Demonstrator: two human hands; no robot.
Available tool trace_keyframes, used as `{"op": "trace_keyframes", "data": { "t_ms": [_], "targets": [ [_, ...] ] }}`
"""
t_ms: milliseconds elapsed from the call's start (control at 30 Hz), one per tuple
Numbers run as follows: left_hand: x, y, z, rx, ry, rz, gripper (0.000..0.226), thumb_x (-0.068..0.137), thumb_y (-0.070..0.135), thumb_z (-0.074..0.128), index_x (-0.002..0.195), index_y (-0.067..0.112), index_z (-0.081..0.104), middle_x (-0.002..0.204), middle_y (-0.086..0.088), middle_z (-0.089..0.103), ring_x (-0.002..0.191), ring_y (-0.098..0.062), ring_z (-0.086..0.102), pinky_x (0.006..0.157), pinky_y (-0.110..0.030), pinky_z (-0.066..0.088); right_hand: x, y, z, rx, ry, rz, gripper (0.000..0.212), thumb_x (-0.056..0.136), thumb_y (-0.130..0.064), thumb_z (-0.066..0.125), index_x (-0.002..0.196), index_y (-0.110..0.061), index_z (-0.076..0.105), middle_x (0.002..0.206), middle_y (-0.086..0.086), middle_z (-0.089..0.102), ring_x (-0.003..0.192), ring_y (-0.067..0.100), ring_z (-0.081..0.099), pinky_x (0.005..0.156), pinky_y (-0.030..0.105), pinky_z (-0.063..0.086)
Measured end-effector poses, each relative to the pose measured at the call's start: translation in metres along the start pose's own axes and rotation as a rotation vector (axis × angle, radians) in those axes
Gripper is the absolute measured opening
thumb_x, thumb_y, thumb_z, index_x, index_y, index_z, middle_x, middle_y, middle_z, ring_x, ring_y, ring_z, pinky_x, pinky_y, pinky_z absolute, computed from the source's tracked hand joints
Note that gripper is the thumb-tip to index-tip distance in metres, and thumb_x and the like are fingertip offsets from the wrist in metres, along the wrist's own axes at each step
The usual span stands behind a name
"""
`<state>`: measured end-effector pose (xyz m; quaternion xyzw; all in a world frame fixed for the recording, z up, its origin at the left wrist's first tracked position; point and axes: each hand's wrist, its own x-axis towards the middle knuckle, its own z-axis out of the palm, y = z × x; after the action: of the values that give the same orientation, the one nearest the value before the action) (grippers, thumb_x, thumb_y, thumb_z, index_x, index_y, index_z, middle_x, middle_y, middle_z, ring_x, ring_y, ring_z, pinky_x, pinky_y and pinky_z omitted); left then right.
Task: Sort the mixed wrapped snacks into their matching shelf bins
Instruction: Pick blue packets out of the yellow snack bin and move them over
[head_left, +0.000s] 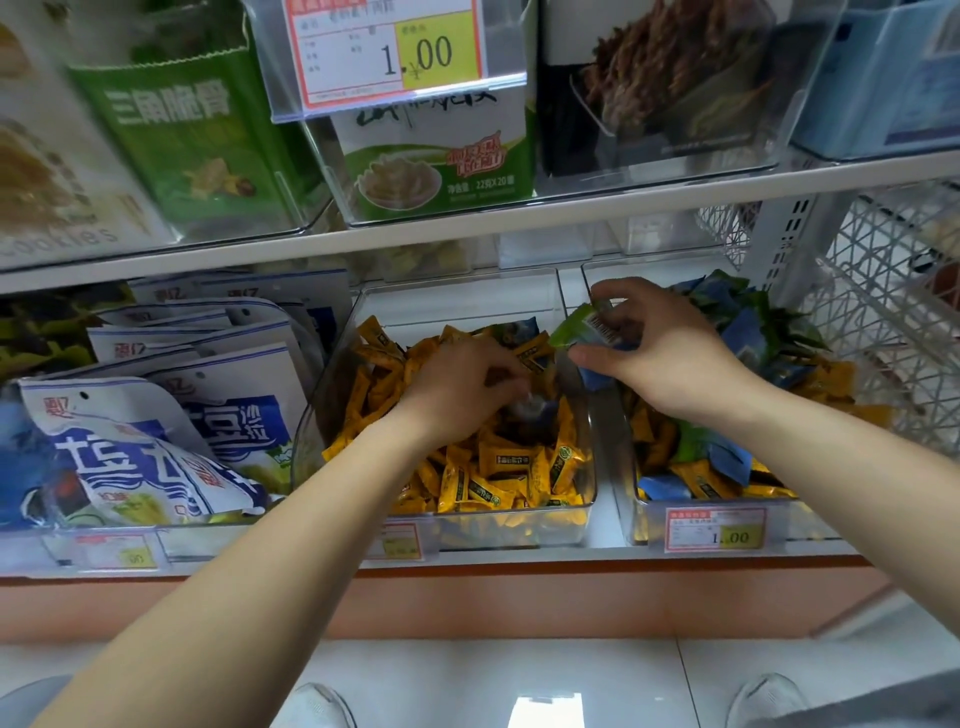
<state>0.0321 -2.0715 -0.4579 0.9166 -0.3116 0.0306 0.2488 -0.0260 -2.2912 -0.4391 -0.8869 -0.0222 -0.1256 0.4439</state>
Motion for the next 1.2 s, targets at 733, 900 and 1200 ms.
{"op": "trace_keyframes", "data": {
  "t_ms": [733,900,1200],
  "targets": [
    [-0.019,0.062,-0.008,-0.742,0.297,-0.304,0.009,0.092,0.028,0.068,0.084,0.028,0.074,0.083,0.003,0.075,0.081,-0.016,0.072,0.071,-0.036,0.059,-0.019,-0.02,-0.018,0.169,0.146,-0.054,0.031,0.085,-0.034,0.073,0.111,-0.03,0.058,0.096,-0.01,0.064,0.087,-0.002,0.061,0.069,0.011,0.047],
    [-0.01,0.015,-0.019,-0.317,0.258,-0.296,0.011,0.094,0.03,0.064,0.097,0.025,0.073,0.091,0.013,0.071,0.089,-0.004,0.065,0.07,-0.01,0.044,-0.003,0.015,-0.058,-0.402,0.157,-0.05,0.053,0.092,-0.046,0.061,0.137,-0.028,0.041,0.11,0.008,0.064,0.098,0.03,0.061,0.071,0.031,0.041],
    [0.062,-0.023,0.0,0.02,0.049,-0.166,0.027,0.093,0.027,0.064,0.12,0.024,0.064,0.121,0.003,0.064,0.112,-0.013,0.056,0.088,-0.023,0.039,0.013,-0.003,-0.025,-0.691,0.093,-0.116,0.058,0.093,-0.055,0.045,0.143,-0.025,0.042,0.145,0.003,0.045,0.131,0.028,0.041,0.102,0.042,0.039]
  ]
}}
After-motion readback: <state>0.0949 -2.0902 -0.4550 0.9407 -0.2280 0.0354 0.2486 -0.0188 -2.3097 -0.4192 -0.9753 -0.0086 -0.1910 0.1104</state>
